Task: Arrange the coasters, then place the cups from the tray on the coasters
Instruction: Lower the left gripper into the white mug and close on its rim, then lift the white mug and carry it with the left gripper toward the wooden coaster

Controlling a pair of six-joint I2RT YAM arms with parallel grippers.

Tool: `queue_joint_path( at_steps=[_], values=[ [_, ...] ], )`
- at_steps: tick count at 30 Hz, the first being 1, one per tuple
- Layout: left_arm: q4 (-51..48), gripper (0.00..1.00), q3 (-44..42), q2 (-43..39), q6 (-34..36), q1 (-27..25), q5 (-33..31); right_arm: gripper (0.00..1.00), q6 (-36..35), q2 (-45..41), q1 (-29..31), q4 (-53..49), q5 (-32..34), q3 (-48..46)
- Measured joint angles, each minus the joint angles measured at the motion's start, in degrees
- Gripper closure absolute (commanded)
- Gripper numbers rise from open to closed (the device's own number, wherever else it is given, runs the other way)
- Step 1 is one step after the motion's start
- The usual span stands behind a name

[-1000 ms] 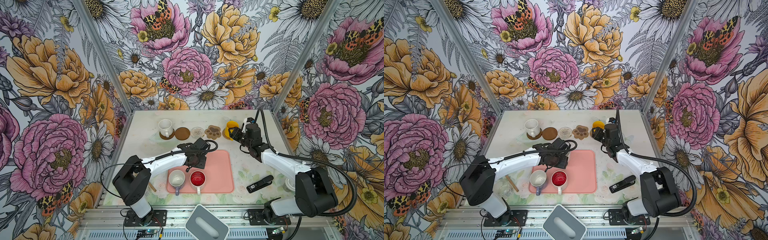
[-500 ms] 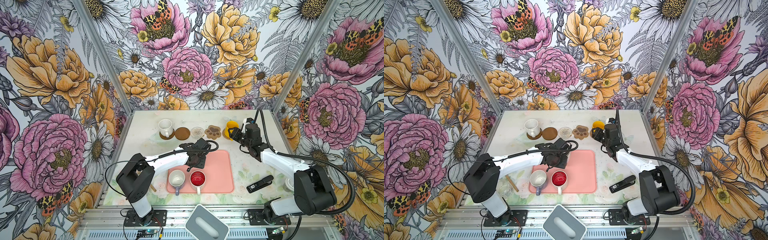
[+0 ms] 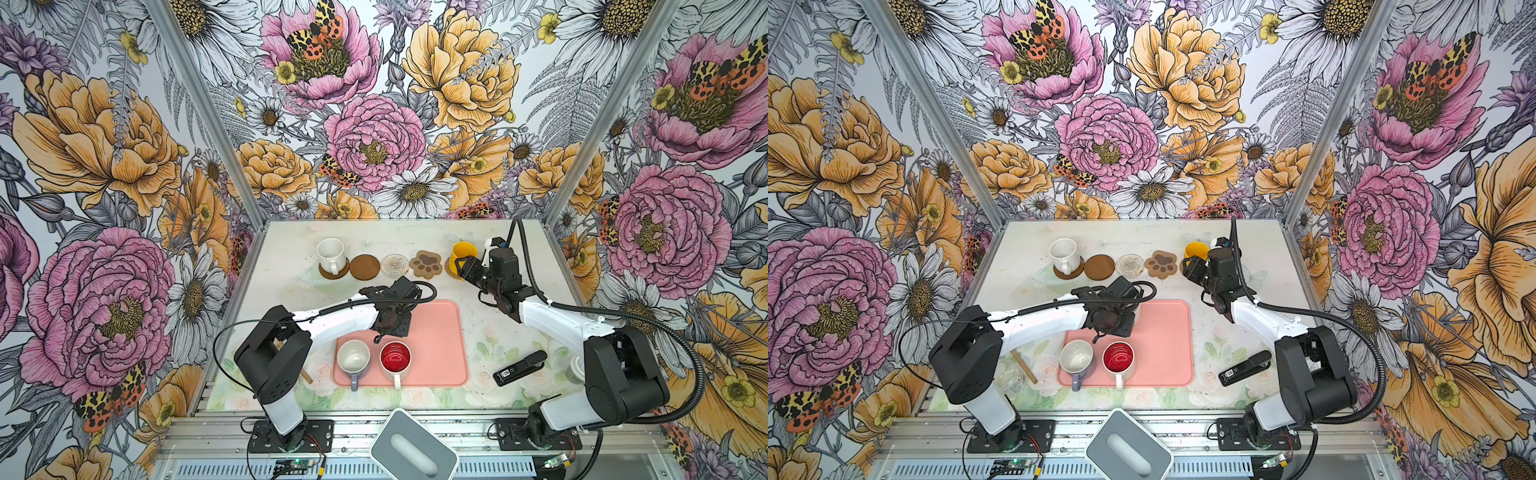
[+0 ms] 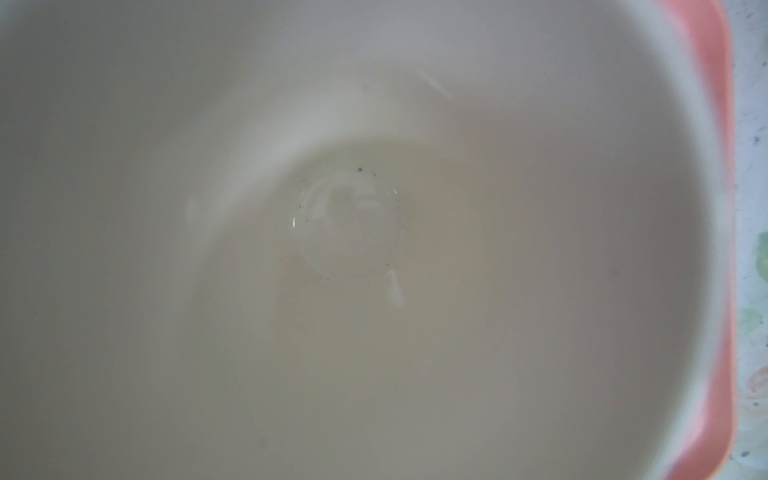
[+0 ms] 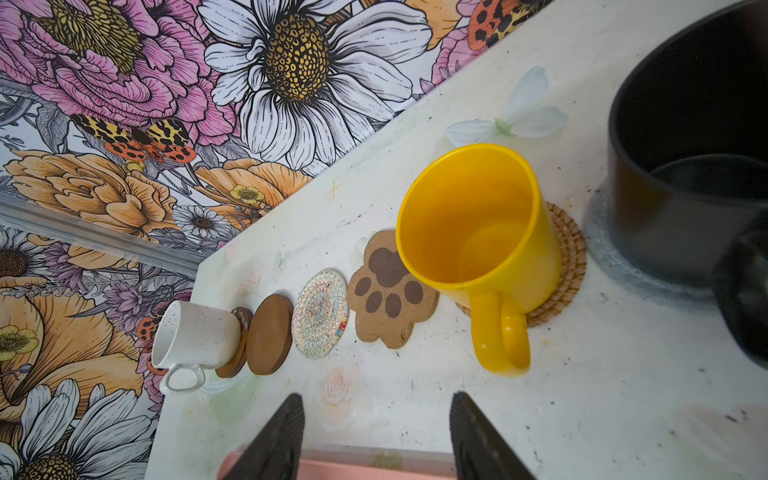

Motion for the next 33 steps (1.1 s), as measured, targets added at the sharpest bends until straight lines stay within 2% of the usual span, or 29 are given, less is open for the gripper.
queue_joint_path(
  at_steps=[8, 18, 26, 33],
  values=[
    [0.7, 1.00, 0.0, 0.0, -0.3, 0.3, -1.3, 0.42, 0.4, 0.2, -0.1, 0.0, -0.4, 0.0],
    [0.9, 1.00, 0.0, 0.0, -0.5, 0.4, -1.9, 0.42, 0.4, 0.2, -0.1, 0.0, -0.4, 0.0],
    [0.3, 1.00, -0.9, -1.9, -1.6, 0.4, -6.8, 0.42, 0.6, 0.4, -0.1, 0.2, -0.4, 0.0],
    [0.3, 1.00, -0.9, -3.0, -1.6, 0.5, -8.3, 0.43, 0.8, 1.4, -0.1, 1.0, -1.0, 0.0]
  ],
)
